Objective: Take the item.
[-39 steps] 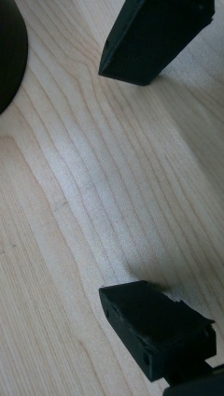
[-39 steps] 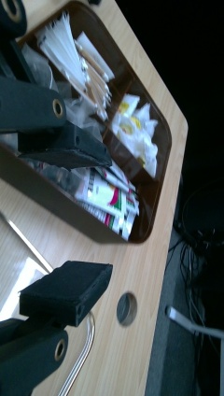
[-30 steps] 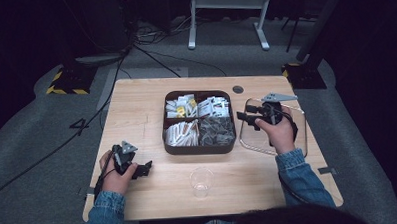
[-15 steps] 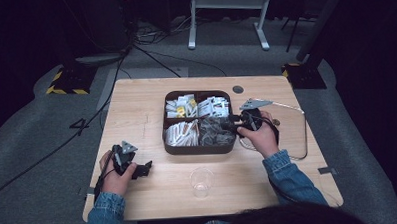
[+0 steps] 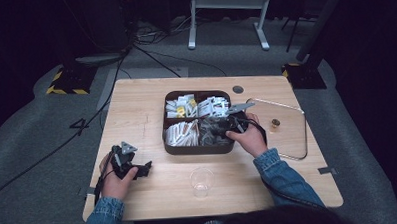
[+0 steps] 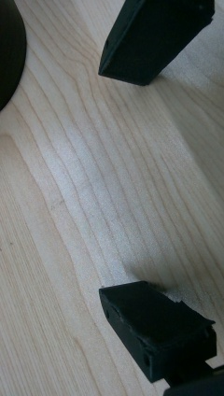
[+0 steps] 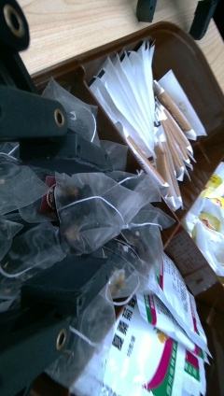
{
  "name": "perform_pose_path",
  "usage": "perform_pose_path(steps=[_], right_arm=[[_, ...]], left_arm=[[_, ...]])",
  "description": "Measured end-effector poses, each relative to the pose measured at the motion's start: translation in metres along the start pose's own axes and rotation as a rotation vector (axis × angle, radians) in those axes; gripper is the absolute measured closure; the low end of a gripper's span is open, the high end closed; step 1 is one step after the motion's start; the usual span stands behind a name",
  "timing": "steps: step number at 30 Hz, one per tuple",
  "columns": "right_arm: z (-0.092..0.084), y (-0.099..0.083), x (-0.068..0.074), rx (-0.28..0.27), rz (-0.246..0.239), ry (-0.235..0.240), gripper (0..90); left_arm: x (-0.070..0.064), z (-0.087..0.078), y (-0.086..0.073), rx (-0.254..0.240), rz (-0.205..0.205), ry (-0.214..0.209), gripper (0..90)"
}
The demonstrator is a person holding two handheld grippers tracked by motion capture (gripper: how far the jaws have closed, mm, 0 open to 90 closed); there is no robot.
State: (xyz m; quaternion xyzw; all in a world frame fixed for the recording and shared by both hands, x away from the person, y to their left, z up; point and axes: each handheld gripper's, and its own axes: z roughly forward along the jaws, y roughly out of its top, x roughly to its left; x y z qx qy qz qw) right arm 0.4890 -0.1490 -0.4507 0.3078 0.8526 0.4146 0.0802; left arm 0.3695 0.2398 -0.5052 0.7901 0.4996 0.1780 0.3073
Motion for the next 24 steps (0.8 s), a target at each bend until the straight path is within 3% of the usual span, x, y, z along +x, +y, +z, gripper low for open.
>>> perform_pose_path(steps=[8, 10, 15, 24], right_arm=[[0.0071, -0.0012, 0.0025, 0.041, -0.015, -0.015, 52.5], [0.0084, -0.0013, 0.0031, 0.066, -0.052, -0.034, 55.4], [0.0088, -0.0016, 0.003, 0.084, -0.08, -0.048, 64.8], [0.0058, -0.0014, 0.0028, 0.056, -0.075, -0.033, 69.0]], left_arm=[[0.0001, 0.0, 0.0, 0.0, 0.001, 0.0, 0.2], [0.0001, 0.0, 0.0, 0.0, 0.001, 0.0, 0.2], [0.0, 0.0, 0.0, 0.0, 0.0, 0.0, 0.1], [0.0, 0.0, 0.0, 0.0, 0.0, 0.0, 0.2]])
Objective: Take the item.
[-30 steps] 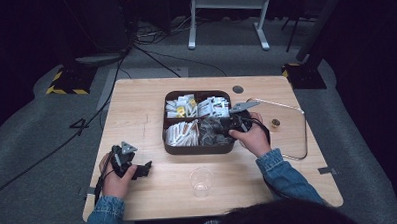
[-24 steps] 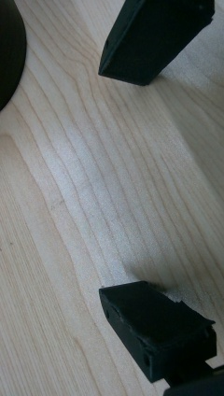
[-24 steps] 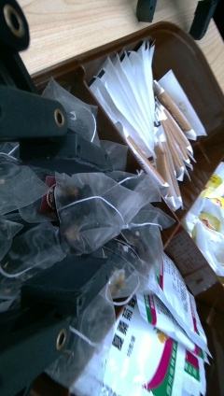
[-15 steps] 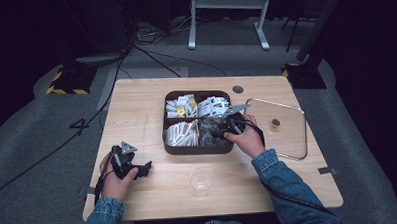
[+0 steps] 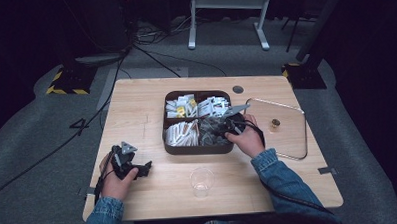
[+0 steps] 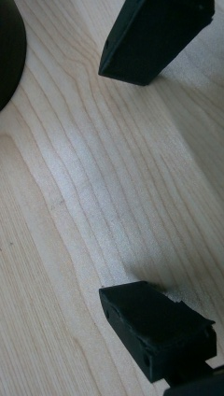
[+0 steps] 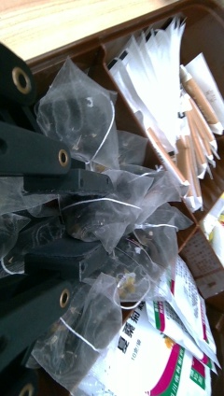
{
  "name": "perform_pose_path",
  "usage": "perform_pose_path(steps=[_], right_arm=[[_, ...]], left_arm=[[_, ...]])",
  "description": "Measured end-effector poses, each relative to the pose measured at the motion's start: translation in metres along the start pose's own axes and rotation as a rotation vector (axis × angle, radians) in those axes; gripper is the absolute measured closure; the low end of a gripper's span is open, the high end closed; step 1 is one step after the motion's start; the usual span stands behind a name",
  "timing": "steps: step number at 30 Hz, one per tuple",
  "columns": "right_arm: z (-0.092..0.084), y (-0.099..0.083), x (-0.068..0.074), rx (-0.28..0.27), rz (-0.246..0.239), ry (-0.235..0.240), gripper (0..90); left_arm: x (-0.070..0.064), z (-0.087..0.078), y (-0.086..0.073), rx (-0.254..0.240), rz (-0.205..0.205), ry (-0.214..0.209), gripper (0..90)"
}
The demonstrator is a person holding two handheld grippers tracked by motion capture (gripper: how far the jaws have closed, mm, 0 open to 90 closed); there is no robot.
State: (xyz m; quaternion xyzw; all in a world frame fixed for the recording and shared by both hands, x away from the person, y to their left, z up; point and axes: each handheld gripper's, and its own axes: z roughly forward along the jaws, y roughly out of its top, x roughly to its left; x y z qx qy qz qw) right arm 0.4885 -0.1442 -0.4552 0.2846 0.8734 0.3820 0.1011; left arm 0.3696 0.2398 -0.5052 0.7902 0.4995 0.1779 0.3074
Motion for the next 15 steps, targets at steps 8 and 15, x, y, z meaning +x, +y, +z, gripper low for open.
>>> perform_pose_path(steps=[8, 15], right_arm=[[-0.012, 0.003, 0.0, -0.057, 0.028, 0.021, 69.3], [-0.027, 0.005, -0.002, -0.137, 0.061, 0.044, 69.3]], left_arm=[[0.0, 0.0, 0.0, -0.001, -0.001, 0.0, 0.2], [0.0, 0.001, 0.001, -0.002, 0.0, -0.003, 0.1]])
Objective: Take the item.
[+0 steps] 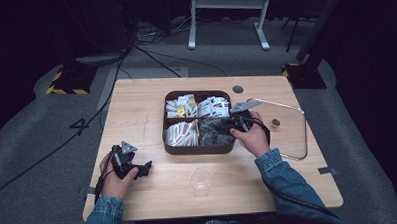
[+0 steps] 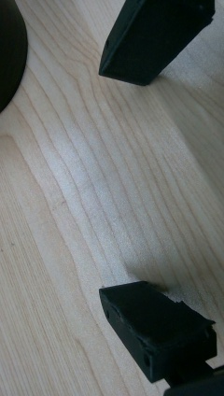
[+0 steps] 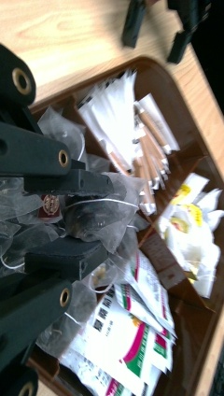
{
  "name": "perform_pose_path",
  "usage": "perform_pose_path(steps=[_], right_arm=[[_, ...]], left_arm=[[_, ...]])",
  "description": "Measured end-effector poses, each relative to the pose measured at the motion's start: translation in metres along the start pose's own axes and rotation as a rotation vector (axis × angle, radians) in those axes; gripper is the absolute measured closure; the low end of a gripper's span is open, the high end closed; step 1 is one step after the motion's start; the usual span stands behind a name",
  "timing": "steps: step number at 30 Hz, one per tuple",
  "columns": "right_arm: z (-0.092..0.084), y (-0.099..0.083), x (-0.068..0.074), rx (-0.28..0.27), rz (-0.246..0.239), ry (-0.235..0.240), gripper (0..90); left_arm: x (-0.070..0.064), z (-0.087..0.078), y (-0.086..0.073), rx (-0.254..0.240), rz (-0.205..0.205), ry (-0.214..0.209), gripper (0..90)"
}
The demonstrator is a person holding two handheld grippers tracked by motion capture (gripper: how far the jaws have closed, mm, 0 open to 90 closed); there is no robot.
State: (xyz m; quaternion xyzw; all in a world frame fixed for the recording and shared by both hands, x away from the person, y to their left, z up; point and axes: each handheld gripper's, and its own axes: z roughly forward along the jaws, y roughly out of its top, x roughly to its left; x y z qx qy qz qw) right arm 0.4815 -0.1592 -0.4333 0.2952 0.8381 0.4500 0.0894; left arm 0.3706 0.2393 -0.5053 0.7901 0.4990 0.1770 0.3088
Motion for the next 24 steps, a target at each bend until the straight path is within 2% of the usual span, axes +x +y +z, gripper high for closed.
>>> perform_pose_path(steps=[7, 11, 19, 24], right_arm=[[-0.016, 0.005, 0.0, -0.064, 0.02, 0.022, 69.3], [-0.023, 0.008, 0.002, -0.08, 0.021, 0.028, 69.4], [-0.034, 0.014, 0.008, -0.101, 0.006, 0.037, 69.4], [-0.041, 0.019, 0.019, -0.104, -0.025, 0.052, 69.3]], left_arm=[[0.0, 0.0, 0.0, 0.0, 0.001, 0.0, 0.1], [0.0, 0.0, 0.0, 0.0, 0.001, 0.0, 0.2], [0.0, 0.0, 0.0, 0.0, 0.001, 0.0, 0.2], [0.0, 0.0, 0.0, 0.0, 0.001, -0.001, 0.2]])
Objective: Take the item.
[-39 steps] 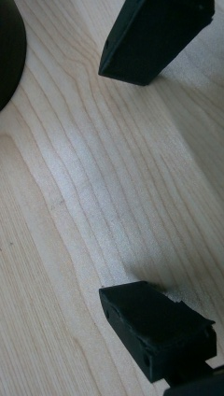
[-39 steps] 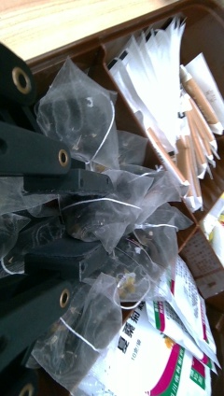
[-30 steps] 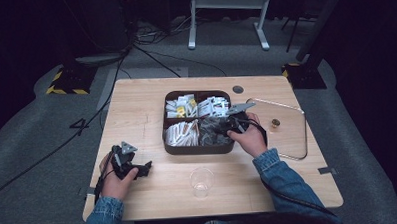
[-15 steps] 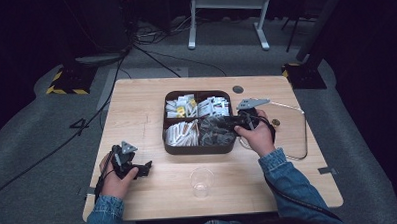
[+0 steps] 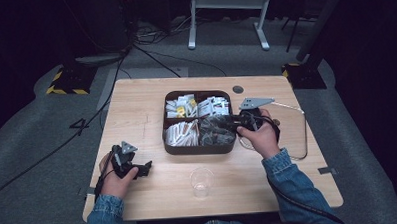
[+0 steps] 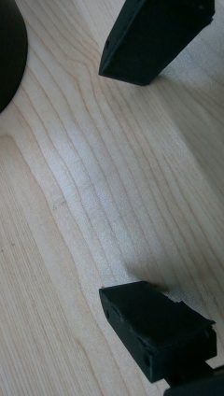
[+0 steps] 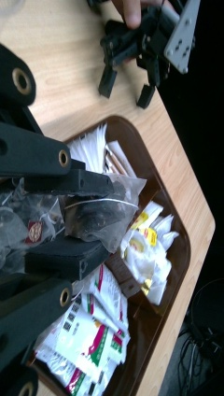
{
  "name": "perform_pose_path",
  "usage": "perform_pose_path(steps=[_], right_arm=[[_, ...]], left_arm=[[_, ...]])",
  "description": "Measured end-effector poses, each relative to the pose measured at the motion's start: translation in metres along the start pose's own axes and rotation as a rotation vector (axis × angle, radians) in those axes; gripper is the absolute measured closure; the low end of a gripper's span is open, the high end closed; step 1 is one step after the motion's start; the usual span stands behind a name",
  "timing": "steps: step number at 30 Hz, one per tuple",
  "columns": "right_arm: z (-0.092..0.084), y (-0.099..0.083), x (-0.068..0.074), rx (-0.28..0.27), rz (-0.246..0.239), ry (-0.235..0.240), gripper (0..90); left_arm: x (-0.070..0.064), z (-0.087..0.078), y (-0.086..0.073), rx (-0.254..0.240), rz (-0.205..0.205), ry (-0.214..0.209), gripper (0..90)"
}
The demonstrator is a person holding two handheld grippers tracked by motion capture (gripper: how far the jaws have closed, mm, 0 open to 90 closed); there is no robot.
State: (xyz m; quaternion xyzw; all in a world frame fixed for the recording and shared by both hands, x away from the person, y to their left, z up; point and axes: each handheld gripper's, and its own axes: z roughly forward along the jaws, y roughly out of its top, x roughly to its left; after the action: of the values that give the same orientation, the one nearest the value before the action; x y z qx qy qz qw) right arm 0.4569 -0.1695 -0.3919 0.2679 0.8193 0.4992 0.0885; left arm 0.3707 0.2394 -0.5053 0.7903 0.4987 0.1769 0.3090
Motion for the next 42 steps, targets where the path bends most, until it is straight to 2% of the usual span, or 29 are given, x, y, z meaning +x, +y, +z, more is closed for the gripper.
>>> perform_pose_path(steps=[8, 24, 27, 32, 42], right_arm=[[-0.008, 0.007, 0.02, -0.003, -0.049, 0.029, 69.3], [-0.018, 0.009, 0.058, 0.022, -0.095, 0.083, 69.3], [-0.02, 0.009, 0.062, 0.03, -0.09, 0.09, 69.3], [-0.02, 0.009, 0.071, 0.053, -0.074, 0.13, 69.3], [-0.012, 0.007, 0.088, 0.105, -0.108, 0.209, 69.2]], left_arm=[[0.0, 0.0, 0.0, -0.001, -0.001, -0.001, 0.2], [0.0, 0.0, 0.0, 0.0, 0.0, 0.001, 0.2], [0.0, 0.0, 0.0, 0.0, 0.0, 0.001, 0.2], [0.0, 0.0, 0.0, 0.0, -0.001, 0.001, 0.1], [0.0, 0.0, 0.0, 0.0, 0.0, 0.001, 0.2]])
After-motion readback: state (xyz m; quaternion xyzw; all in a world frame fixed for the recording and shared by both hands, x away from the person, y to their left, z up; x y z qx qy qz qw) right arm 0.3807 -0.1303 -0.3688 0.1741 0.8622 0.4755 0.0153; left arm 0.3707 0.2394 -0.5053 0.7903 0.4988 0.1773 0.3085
